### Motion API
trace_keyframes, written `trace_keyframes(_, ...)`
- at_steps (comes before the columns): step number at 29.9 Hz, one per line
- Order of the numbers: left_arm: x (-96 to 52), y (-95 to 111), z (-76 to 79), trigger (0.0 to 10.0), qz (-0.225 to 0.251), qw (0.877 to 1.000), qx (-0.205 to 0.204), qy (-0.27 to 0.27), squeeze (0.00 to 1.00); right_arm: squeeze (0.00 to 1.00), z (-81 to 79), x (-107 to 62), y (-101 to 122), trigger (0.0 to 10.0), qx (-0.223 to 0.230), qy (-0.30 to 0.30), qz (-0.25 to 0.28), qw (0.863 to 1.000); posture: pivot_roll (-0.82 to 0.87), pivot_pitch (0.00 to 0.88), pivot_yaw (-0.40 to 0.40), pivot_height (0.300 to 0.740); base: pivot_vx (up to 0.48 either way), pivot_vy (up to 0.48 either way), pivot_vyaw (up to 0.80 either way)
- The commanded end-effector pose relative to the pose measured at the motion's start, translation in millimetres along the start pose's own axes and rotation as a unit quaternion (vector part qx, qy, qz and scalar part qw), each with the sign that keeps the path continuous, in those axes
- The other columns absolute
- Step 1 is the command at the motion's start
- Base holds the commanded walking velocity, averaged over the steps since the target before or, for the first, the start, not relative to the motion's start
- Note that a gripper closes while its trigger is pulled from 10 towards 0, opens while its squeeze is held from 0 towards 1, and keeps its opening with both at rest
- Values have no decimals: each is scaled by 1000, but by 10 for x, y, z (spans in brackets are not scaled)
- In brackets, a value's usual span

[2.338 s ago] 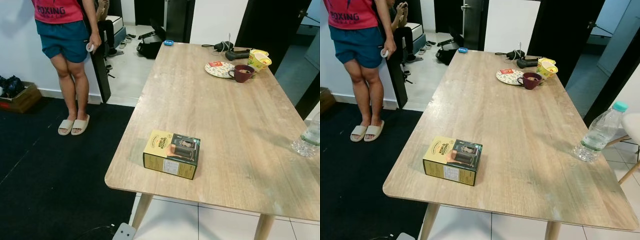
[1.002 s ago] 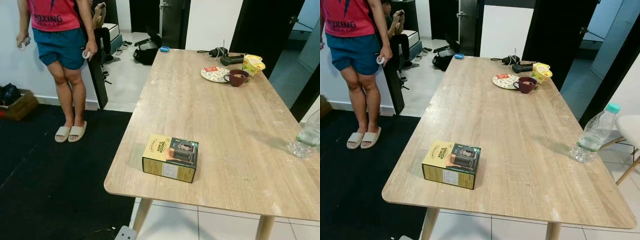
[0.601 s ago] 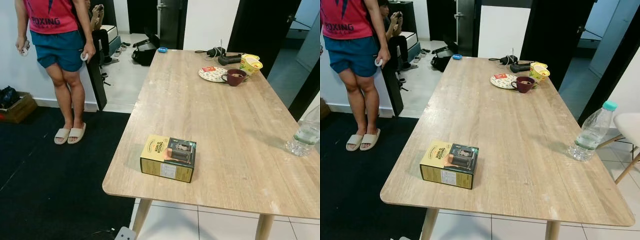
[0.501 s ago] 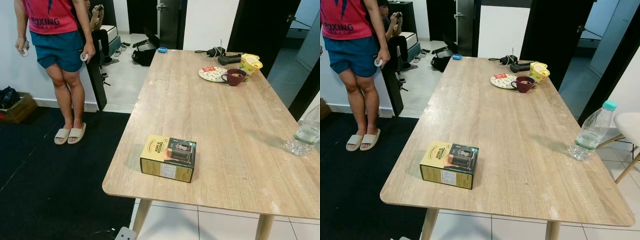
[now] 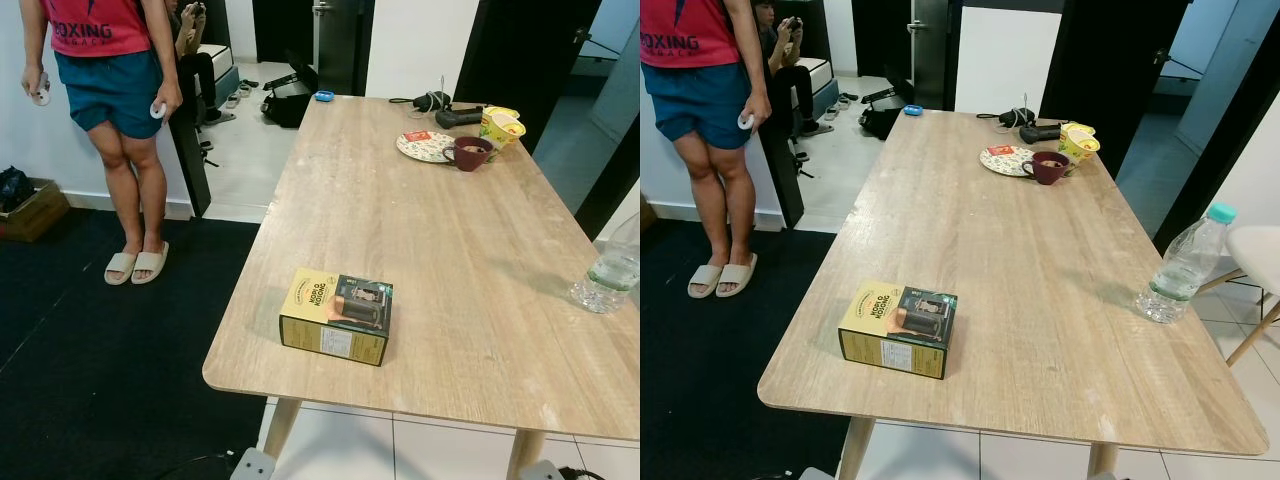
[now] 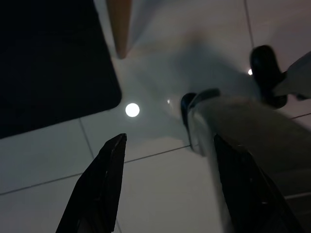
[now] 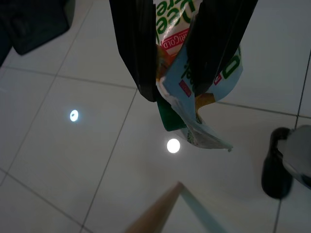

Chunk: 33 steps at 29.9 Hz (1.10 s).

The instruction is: Restocking fridge

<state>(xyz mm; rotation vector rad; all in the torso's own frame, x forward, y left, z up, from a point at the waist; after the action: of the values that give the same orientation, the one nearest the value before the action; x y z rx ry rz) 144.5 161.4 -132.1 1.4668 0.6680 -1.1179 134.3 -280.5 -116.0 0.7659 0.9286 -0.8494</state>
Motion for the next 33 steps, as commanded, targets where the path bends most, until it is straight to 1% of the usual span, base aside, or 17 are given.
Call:
trace_keyframes(1,25,17,106,10000,-5,1000,2,-15,0,0,-26,-3,-49,10000,-9,7,-8,1000,-6,0,-107,740,0,0,0)
trace_keyframes(5,28,66,82,10000,0,1000,-5,-10,0,0,-55,-4,-70,10000,-13,11,-11,1000,1,0,-111,740,0,0,0)
trace_keyframes(10,20,62,37,10000,-1,1000,-9,-6,0,0,-92,-3,-58,10000,-11,15,-10,1000,4,0,-107,740,0,0,0)
trace_keyframes(14,9,50,-14,10000,-4,1000,-12,-1,0,0,-139,-2,-23,10000,-6,18,-7,1000,11,0,-99,740,0,0,0)
trace_keyframes(15,3,64,-47,10000,-3,1000,-15,2,0,0,-158,0,6,10000,-3,20,-4,1000,13,0,-93,740,0,0,0)
trace_keyframes(18,0,80,-71,10000,-2,1000,-17,3,0,0,-167,1,30,10000,-2,21,-3,1000,13,0,-87,740,0,0,0)
trace_keyframes(19,-5,112,-107,10000,3,1000,-19,7,0,0,-164,3,71,10000,3,19,2,1000,19,0,-79,740,0,0,0)
trace_keyframes(21,-14,187,-187,10000,15,999,-41,20,0,0,-148,6,133,10000,21,13,8,1000,23,0,-77,740,0,0,0)
trace_keyframes(23,-14,223,-200,10000,18,999,-40,20,0,0,-158,7,164,10000,20,16,11,1000,25,0,-78,740,0,0,0)
trace_keyframes(26,-8,237,-179,10000,18,999,-33,17,0,0,-186,7,183,10000,9,20,13,1000,23,0,-78,740,0,0,0)
trace_keyframes(29,-1,254,-159,10000,19,999,-34,15,0,0,-213,6,206,10000,9,23,15,1000,18,0,-73,740,0,0,0)
trace_keyframes(32,13,272,-100,10000,20,999,-29,6,0,0,-243,5,240,10000,10,25,19,999,1,0,-48,740,0,0,0)
trace_keyframes(33,22,261,-56,10000,17,1000,-21,-1,0,0,-260,5,246,10000,13,26,20,999,-7,0,-40,740,0,0,0)
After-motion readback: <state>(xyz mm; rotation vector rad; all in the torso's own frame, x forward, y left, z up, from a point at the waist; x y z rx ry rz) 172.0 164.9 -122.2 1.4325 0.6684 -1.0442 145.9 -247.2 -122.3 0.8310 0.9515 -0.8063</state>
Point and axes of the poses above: a point about 5 cm out from each wrist's last joint towards the gripper, its own x axis pointing out of the wrist towards the gripper, its own y axis along the axis of the wrist's last joint, z = x × y, the point moved 3 cm from there along x, pointing out of the wrist towards the gripper, and after that the axes turned 7 degrees about -x, right-handed, at the moved point
